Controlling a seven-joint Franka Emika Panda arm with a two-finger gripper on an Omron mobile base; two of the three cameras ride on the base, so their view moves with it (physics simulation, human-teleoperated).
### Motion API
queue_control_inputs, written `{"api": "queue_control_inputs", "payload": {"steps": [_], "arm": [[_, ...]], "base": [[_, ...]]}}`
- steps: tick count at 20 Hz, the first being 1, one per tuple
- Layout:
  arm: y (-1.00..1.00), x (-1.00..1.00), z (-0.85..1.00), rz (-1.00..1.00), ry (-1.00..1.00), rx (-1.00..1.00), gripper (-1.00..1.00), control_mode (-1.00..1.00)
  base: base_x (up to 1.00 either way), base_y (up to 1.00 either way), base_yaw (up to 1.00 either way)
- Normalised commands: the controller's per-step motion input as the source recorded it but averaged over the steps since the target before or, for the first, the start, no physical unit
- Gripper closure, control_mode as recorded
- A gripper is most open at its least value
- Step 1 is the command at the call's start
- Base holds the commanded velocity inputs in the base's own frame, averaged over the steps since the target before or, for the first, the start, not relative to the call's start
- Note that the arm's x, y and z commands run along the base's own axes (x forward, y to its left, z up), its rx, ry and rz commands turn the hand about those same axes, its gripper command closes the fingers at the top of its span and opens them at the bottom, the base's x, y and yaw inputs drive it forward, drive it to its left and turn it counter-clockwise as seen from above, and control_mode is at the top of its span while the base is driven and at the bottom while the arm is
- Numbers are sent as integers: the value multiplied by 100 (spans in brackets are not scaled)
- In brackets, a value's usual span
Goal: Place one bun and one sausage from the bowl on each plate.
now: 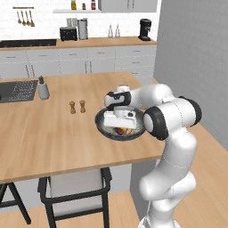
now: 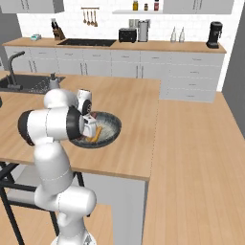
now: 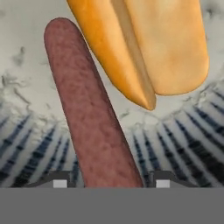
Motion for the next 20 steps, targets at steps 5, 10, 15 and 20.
{"api": "queue_control_inputs", "payload": {"steps": [5,10,15,20], "arm": [[0,-23,20,0,-5,0,100,-100],[0,-94,100,-1,-43,-1,100,-100],[16,-100,84,4,-39,-7,100,-100],[0,0,0,0,0,0,100,100]], "base": [[0,0,0],[0,0,0],[0,0,0],[-100,59,8]]}}
